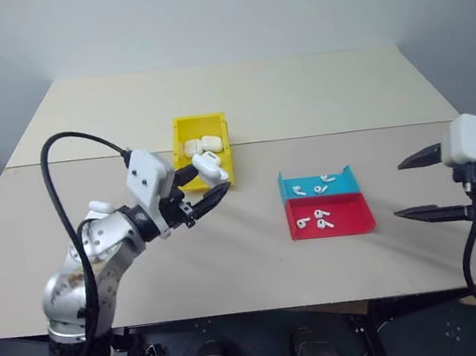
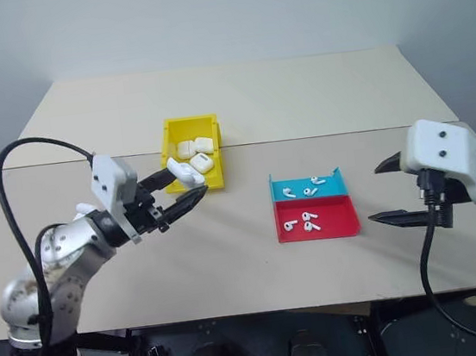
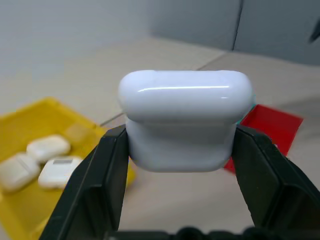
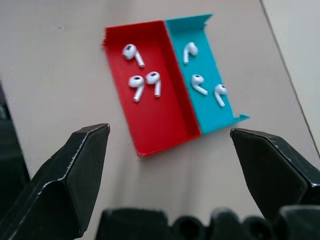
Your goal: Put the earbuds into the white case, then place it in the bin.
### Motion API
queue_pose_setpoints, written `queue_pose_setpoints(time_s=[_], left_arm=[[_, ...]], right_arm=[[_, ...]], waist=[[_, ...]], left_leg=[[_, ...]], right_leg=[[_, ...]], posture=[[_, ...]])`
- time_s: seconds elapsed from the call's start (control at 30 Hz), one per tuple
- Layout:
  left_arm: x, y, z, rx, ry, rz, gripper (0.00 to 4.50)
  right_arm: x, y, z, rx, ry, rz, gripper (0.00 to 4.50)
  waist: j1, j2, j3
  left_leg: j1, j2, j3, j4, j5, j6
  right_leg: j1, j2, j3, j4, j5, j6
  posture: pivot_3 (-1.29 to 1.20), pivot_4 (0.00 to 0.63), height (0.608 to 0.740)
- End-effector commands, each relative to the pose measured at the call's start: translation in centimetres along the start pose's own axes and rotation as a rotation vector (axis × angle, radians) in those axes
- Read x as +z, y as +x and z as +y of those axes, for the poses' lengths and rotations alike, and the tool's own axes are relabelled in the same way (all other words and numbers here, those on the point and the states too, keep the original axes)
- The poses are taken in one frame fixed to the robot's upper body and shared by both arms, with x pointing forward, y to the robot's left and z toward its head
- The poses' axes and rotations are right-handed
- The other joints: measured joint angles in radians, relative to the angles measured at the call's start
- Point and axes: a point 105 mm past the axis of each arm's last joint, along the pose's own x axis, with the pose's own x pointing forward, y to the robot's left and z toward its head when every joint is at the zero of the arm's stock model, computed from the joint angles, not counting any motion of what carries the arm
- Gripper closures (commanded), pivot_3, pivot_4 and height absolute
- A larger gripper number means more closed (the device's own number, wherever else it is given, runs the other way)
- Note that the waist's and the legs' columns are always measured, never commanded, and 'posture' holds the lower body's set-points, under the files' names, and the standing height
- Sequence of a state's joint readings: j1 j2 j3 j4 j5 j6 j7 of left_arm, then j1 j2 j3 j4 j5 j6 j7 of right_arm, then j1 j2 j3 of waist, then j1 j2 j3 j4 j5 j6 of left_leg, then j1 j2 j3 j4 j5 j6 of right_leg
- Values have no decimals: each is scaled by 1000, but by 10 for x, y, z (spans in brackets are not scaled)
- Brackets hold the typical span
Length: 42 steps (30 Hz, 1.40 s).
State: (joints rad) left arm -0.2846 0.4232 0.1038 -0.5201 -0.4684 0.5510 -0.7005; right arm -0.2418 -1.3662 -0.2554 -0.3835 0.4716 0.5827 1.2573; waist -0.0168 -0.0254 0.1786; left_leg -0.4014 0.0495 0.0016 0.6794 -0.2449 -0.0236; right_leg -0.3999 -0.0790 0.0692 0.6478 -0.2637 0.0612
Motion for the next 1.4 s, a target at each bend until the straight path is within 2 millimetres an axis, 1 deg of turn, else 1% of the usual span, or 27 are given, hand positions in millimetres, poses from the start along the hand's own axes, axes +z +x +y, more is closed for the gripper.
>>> queue_pose_setpoints(time_s=[0.03,0.1,0.17,0.27,0.4,0.5,0.6,0.7,0.77,0.9,1.0,1.1,1.4], left_arm=[[6,-4,-2,28,38,-286,1715],[-3,-6,-8,-28,53,-351,1715],[-10,-9,-15,-89,67,-353,1715],[-16,-13,-22,-125,62,-366,1715],[-22,-20,-32,-165,76,-351,1715],[-25,-23,-35,-182,97,-320,1715],[-26,-26,-35,-172,73,-291,1715],[-26,-26,-34,-137,26,-256,1715],[-23,-28,-36,-144,5,-254,1715],[-26,-34,-44,-196,1,-213,1715],[-27,-33,-46,-198,-7,-195,1715],[-24,-32,-46,-189,-13,-192,1715],[-22,-32,-46,-175,-17,-154,1715]], right_arm=[[3,16,1,38,-24,68,0],[2,29,2,53,-45,103,0],[2,40,1,57,-54,121,0],[8,55,1,49,-76,112,587],[8,69,-1,38,-38,143,1942],[8,79,1,44,-29,164,1942],[10,90,3,57,-20,171,1942],[11,97,3,54,-19,178,1942],[11,101,4,49,-16,190,1942],[7,109,6,58,-8,213,1942],[6,113,6,69,11,214,1942],[3,117,10,89,22,218,2560],[-1,123,7,90,43,224,2560]], waist=[[2,3,-2],[4,2,-2],[4,3,-3],[4,3,-3],[4,3,-3],[4,3,-3],[3,3,-3],[3,3,-3],[3,3,-3],[3,3,-3],[3,3,-3],[4,3,-3],[3,3,-3]], left_leg=[[2,0,0,0,0,0],[4,0,1,0,0,0],[3,0,0,0,0,0],[1,0,0,0,0,0],[-3,0,0,1,0,0],[-3,0,0,0,0,0],[-3,0,0,0,0,0],[-4,0,-1,0,0,1],[-3,0,-1,0,0,1],[-3,0,-1,0,0,1],[-3,0,-1,0,0,1],[-3,0,-1,0,0,1],[-3,0,-1,0,0,1]], right_leg=[[4,-1,0,-2,0,0],[5,-1,0,-3,0,1],[5,0,-1,-2,0,1],[3,0,-1,-2,0,1],[-3,-1,0,-1,1,1],[-3,0,0,0,1,1],[-3,0,0,-1,1,1],[-4,0,0,-1,1,1],[-4,0,0,0,1,1],[-3,0,-1,0,1,1],[-3,0,-1,0,1,1],[-3,0,-1,-1,1,1],[-4,0,-1,-1,1,1]], posture=[[0,150,740],[0,150,740],[0,150,740],[0,150,740],[0,150,740],[0,150,740],[0,150,740],[0,150,740],[0,150,740],[0,150,740],[0,150,740],[0,150,740],[0,150,740]])
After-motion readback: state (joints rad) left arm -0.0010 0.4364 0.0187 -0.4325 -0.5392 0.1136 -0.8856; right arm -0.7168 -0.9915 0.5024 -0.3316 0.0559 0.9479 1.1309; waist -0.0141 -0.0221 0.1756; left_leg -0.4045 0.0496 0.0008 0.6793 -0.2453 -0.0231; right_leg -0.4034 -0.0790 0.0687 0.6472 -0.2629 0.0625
